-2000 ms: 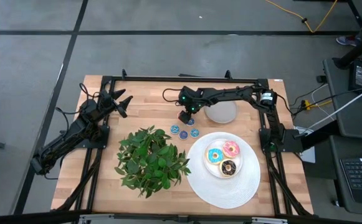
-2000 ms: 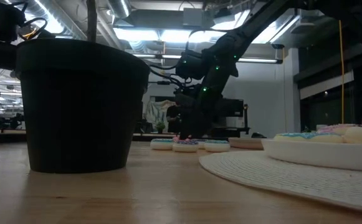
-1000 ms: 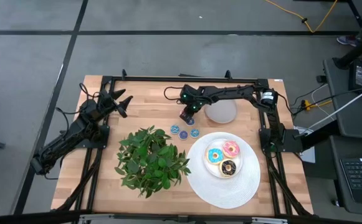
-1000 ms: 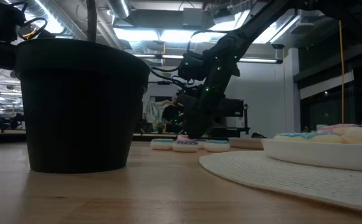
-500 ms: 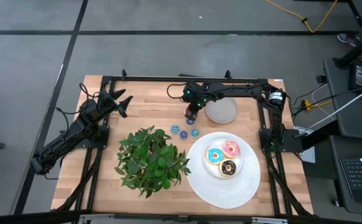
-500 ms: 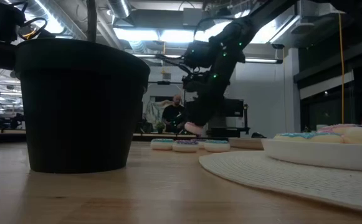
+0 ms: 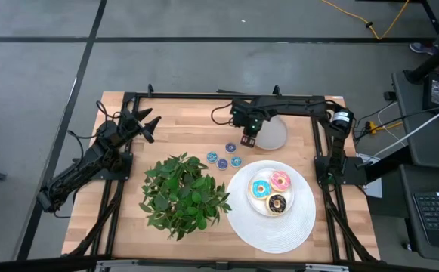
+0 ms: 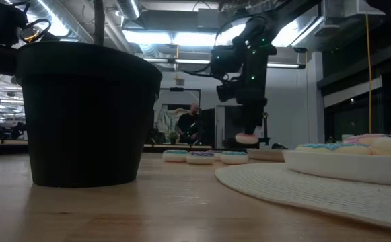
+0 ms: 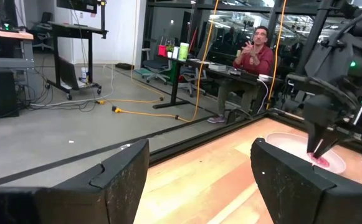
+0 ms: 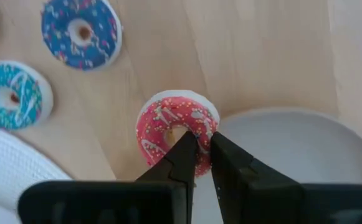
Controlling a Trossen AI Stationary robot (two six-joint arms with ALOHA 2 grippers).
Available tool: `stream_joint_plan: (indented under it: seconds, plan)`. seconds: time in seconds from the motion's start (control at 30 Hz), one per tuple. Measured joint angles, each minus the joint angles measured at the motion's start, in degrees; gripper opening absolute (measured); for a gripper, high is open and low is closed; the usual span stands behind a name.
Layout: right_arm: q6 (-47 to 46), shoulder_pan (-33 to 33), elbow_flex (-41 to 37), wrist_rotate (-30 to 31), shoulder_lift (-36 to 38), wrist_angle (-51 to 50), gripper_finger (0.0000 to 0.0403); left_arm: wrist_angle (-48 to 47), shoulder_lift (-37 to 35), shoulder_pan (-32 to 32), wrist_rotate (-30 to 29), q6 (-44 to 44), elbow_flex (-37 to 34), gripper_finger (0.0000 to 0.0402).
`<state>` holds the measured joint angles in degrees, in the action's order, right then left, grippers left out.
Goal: Pick & Place donuts
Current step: Put the small pink donut onto the gray plate
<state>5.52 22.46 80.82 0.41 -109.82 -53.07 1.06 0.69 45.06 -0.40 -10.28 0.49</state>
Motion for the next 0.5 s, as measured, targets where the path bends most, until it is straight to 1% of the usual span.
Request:
stream_joint_plan:
  seconds: [0.23,0.5]
  plan:
    - [0.11,0.78,0.00,0.01,1.94,-2.09,0.0049,0.00,0.00,0.00,-0.02,0.02,0.00,0.0270]
    - [0.24,1.59,0.00,-0.03,2.05,-4.40,0.0049,0.00,0.00,0.00,-0.02,0.02,0.00,0.0270]
